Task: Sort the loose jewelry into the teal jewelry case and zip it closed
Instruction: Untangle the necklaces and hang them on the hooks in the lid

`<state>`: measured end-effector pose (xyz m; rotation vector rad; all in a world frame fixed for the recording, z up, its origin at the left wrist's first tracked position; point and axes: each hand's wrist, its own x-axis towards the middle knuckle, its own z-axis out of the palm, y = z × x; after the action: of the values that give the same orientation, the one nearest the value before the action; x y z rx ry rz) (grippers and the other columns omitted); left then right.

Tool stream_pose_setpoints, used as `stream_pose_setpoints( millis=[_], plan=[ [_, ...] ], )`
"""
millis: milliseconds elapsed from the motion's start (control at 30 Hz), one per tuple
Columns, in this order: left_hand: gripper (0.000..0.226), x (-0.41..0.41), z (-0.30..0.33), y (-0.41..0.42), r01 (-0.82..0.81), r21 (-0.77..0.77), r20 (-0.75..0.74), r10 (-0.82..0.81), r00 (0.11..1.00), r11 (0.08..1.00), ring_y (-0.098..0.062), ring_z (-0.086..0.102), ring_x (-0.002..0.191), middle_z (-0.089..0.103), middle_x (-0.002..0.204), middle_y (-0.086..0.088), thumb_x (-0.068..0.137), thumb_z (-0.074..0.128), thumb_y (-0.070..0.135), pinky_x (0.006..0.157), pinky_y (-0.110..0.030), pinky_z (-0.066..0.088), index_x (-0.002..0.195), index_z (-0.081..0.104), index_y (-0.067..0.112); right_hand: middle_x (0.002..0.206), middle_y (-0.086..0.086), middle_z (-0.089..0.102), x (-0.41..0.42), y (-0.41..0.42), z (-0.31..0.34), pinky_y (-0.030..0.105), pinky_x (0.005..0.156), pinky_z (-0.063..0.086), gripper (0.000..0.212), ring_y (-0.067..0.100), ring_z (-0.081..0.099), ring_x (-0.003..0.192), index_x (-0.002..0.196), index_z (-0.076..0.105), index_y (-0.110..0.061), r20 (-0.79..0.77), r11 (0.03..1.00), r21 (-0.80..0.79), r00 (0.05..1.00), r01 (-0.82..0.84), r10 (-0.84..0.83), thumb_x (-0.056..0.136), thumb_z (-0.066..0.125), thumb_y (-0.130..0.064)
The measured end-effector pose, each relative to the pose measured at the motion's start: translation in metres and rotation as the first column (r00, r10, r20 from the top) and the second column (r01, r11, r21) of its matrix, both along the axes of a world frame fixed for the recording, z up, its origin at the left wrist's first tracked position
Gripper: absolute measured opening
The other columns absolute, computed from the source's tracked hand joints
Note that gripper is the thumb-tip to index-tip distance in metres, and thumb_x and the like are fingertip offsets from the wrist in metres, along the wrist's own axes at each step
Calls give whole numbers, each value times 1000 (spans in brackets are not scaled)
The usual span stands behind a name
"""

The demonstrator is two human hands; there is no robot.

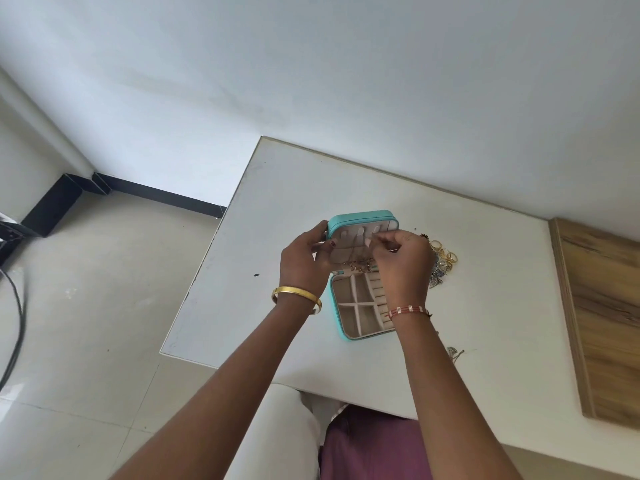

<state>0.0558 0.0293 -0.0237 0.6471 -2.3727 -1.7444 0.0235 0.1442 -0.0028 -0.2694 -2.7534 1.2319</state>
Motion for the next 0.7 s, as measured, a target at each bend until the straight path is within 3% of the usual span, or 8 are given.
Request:
stream_pose_setpoints(
  millis=[100, 267, 467, 700],
  plan=[
    [36, -1, 0, -2, 12, 20, 8, -12, 1000, 1000, -16, 61, 93, 66, 115, -7, 88, 56, 9, 91, -29, 48, 124, 56, 12, 87, 11, 72, 5, 6, 2, 10, 60, 41, 15, 11, 58, 70, 93, 72, -3, -25, 999, -38, 1000, 9, -10, 80, 68, -8],
    [36, 0, 1, -4, 72, -15, 11, -72, 997, 997, -16, 61, 101, 65, 117, -5, 88, 55, 9, 87, -18, 42, 124, 56, 14, 89, 11, 70, 8, 19, 1, -4, 57, 37, 16, 11, 55, 69, 93, 71, -1, -78, 992, -101, 993, 79, -87, 82, 59, 2],
    [40, -2, 2, -3, 91, -22, -10, -91, 996, 996, -18, 60, 102, 66, 115, -7, 88, 52, 2, 88, -21, 44, 125, 55, 16, 89, 10, 69, 1, 29, -6, 2, 59, 38, 11, 19, 62, 80, 90, 67, -4, -42, 962, -207, 981, 177, -189, 83, 60, -1],
    [42, -3, 1, 2, 129, -10, -30, -130, 991, 992, -6, 56, 99, 63, 110, 3, 87, 53, 1, 81, -5, 40, 126, 54, 15, 88, 0, 67, 9, 35, -15, 4, 64, 44, 19, 12, 63, 81, 99, 68, -5, 11, 952, -294, 997, 79, -80, 81, 64, -3]
  ],
)
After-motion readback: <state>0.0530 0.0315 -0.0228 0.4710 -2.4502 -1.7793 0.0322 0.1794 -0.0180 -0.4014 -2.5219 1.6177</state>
